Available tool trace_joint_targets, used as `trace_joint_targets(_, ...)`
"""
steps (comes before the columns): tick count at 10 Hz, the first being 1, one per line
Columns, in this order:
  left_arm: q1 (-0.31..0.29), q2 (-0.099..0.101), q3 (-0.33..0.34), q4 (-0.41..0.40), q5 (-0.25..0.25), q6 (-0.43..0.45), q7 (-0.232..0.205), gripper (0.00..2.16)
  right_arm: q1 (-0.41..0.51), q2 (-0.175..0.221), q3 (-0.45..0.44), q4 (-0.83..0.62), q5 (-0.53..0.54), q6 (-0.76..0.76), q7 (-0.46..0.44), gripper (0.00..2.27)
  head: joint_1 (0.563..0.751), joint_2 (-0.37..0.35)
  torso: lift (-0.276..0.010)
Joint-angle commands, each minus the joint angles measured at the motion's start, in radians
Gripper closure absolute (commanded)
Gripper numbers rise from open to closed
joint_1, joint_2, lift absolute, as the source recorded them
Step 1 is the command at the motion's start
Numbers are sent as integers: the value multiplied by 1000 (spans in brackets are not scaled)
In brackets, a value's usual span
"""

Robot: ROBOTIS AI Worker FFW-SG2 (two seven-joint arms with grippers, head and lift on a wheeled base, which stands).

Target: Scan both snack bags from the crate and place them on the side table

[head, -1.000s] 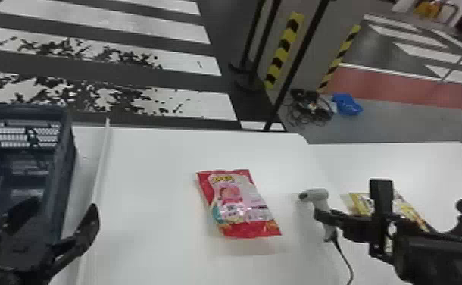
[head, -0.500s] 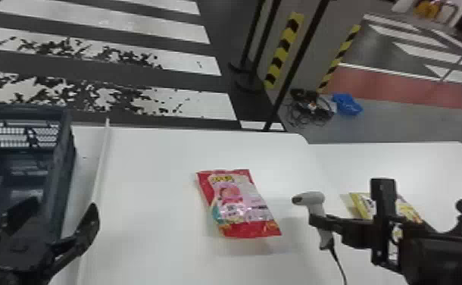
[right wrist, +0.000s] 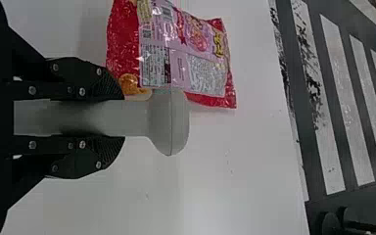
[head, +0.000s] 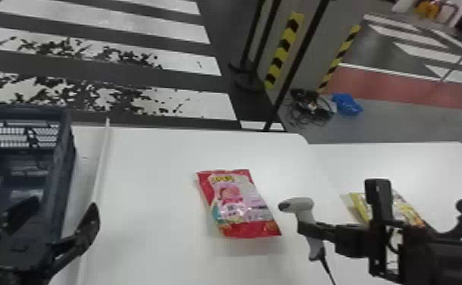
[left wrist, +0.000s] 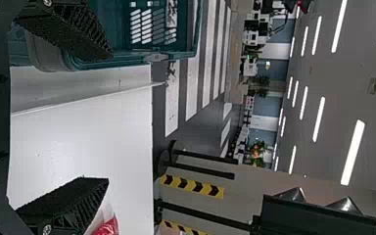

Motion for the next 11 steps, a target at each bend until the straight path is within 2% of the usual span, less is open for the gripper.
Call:
trace_joint_targets(1, 2, 0, 0, -2, 0, 0, 0, 70, 6, 9, 10, -64, -12, 58, 0, 2256, 695, -350, -95)
trace_joint_targets(6, 4, 0, 0, -6, 0, 0, -2, 70, 12, 40, 85, -215, -12, 211, 0, 2256, 695, -292, -95)
trace_joint_targets(11, 4, -2, 0, -6, -2, 0, 0, 70, -10, 60, 227, -237, 54, 217, -1, 2256, 695, -212, -95)
